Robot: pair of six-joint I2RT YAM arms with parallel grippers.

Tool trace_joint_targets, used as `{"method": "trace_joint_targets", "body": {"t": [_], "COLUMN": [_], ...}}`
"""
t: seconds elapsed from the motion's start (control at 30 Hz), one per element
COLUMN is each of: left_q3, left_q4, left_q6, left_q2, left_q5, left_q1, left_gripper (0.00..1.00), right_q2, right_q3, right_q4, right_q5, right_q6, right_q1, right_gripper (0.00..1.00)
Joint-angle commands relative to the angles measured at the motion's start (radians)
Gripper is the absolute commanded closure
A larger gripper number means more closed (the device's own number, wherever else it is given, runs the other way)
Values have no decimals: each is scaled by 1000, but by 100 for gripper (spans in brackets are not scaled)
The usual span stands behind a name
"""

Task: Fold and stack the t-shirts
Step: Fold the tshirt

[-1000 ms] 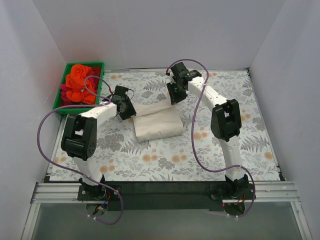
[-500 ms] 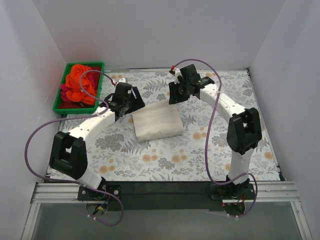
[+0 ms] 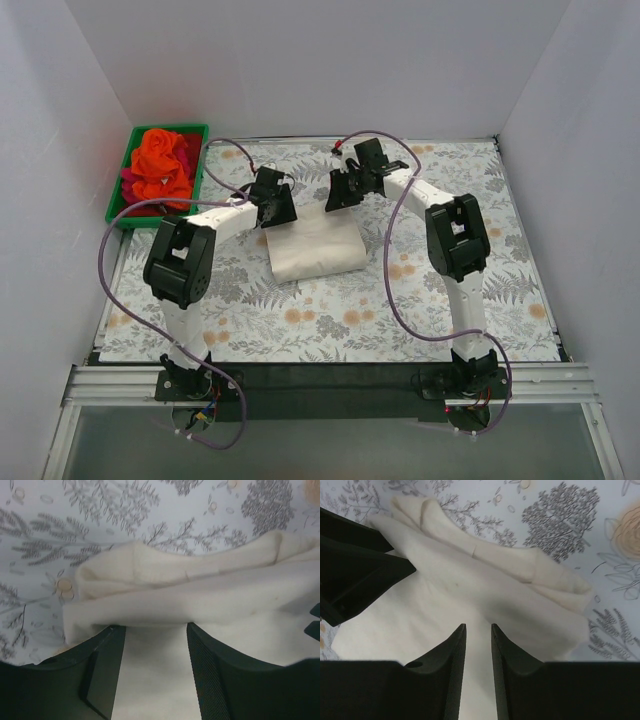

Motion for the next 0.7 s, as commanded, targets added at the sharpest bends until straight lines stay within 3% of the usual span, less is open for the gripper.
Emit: {"method": "trace_joint_targets", "body": {"t": [0.0,0.17,0.3,0.43,0.5,0.67], "left_q3": [111,198,226,174,134,33], "left_q4": [64,89,110,99,94,143], "left_q6": [62,109,128,88,42,-7], "left_q2": [61,181,180,63,-30,-109], "left_q5": [-28,-15,-28,-37,-38,-6], "left_q1": [15,17,15,15,15,15], "left_gripper": [51,45,38,30,29,33], "right_q2": [56,125,121,22,-42,-18], "right_q3": [82,120,120,36,-55,-70], "right_q4": [106,164,201,253,362,488], "right_q5": [-82,-86,-105,-123,-169,-253], "right_q6": [39,102,158,210,253,376], "right_q1": [-48,-100,-122,-124,-124,-124], "right_gripper": [72,72,72,68,66,64]}}
